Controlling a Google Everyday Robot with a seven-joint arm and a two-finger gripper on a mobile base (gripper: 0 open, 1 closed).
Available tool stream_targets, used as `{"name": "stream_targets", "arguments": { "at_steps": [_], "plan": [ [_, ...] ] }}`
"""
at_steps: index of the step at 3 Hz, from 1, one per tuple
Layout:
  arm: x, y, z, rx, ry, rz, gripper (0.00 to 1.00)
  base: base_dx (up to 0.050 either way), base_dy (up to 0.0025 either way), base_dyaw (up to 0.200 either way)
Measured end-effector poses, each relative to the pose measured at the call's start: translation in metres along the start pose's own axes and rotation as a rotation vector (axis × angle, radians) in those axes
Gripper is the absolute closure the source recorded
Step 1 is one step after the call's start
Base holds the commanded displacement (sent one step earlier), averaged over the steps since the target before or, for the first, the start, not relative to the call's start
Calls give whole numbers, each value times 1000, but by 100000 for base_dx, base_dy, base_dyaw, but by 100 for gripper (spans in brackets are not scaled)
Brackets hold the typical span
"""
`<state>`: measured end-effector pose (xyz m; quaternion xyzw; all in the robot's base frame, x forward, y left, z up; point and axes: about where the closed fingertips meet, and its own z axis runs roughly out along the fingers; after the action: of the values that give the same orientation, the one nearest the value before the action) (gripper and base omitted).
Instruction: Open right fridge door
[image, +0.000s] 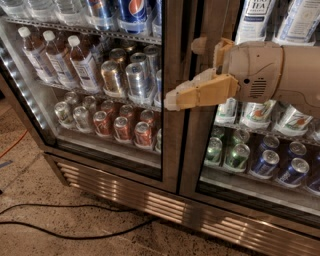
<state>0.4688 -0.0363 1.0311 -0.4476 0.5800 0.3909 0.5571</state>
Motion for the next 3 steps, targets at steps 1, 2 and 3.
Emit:
{"name": "stream_targets", "arguments": {
  "at_steps": [1,2,3],
  "plan": [
    [0,0,0,0,0,0,0,0,0,0],
    [0,0,0,0,0,0,19,0,0,0],
    [0,0,0,0,0,0,43,0,0,0]
  ]
}}
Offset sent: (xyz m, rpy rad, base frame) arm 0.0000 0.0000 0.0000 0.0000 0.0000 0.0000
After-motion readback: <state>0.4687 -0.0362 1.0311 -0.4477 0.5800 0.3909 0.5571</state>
